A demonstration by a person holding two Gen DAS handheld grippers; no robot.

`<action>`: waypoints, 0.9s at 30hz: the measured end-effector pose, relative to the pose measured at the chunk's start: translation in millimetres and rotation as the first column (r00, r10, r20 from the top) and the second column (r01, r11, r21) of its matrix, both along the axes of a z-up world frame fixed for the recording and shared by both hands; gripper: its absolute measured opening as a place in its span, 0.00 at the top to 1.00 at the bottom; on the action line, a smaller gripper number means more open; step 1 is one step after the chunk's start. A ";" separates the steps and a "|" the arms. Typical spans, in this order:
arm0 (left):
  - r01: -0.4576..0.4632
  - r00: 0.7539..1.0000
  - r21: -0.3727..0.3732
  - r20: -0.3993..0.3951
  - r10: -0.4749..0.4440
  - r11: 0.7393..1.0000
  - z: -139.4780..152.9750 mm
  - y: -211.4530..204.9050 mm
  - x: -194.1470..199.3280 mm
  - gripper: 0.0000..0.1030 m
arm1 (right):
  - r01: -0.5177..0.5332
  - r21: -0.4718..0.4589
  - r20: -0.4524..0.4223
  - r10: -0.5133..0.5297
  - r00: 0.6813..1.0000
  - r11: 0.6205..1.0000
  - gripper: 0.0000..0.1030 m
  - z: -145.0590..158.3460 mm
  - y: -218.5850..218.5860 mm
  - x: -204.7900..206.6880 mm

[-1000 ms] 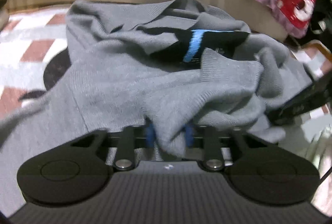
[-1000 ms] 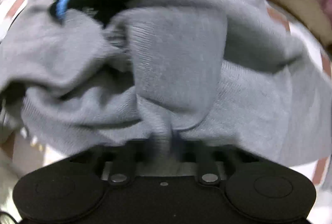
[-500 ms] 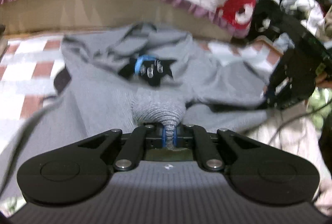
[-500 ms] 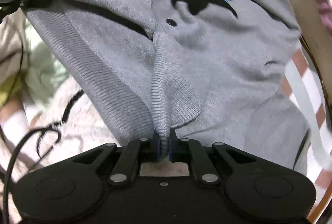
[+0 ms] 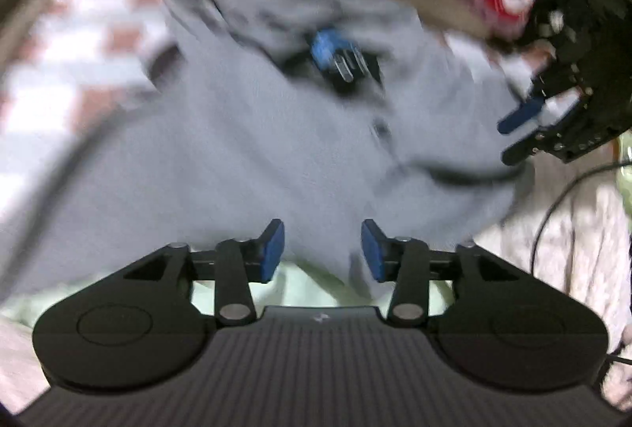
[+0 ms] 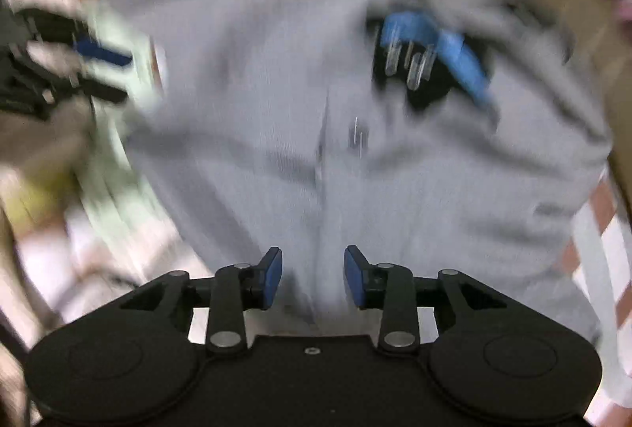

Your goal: Fold clothes

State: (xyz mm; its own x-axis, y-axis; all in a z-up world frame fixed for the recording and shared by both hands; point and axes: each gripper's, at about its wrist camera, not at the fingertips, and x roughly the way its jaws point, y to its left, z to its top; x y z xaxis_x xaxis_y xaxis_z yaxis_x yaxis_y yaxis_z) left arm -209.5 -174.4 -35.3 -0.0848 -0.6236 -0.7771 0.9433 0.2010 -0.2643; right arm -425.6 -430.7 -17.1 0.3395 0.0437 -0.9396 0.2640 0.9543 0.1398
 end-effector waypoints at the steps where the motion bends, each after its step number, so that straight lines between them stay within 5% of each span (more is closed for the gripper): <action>1: -0.038 0.999 -0.018 0.035 0.039 0.999 7.1 4.9 16.8 0.43 | 0.039 0.043 0.082 -0.043 0.996 0.998 0.55 4.4 0.1 0.7; 4: -0.130 0.979 0.022 0.162 0.125 0.991 4.9 0.3 68.2 0.42 | 0.149 0.220 0.260 -0.205 0.944 0.964 0.46 -5.4 8.8 9.1; 10: -0.130 0.934 0.171 0.352 0.063 0.977 -13.2 -32.2 142.0 0.42 | 0.263 0.301 0.236 -0.339 0.911 0.917 0.46 -77.7 72.8 40.3; 17: 0.087 0.964 0.190 0.232 -0.130 0.978 -27.0 -43.6 173.5 0.42 | 0.282 0.163 0.214 -0.313 0.925 0.945 0.46 -92.7 124.9 40.4; 24: 0.210 0.925 0.354 0.230 -0.303 0.911 -95.8 -45.9 172.1 0.40 | 0.375 0.105 0.218 -0.389 0.895 0.921 0.42 -123.3 123.8 75.2; 27: 0.222 0.920 0.360 0.230 -0.317 0.906 -110.6 -46.8 175.4 0.40 | 0.399 0.124 0.231 -0.417 0.879 0.909 0.40 -124.9 123.5 77.0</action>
State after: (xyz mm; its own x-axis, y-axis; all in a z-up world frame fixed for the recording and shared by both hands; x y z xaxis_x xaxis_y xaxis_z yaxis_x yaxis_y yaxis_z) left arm -34.0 -221.2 -145.9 0.0338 -0.3207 -0.9466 0.9978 -0.0425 0.0501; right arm -348.6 -307.1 -142.1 0.5618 -0.0859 -0.8228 0.5761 0.7544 0.3146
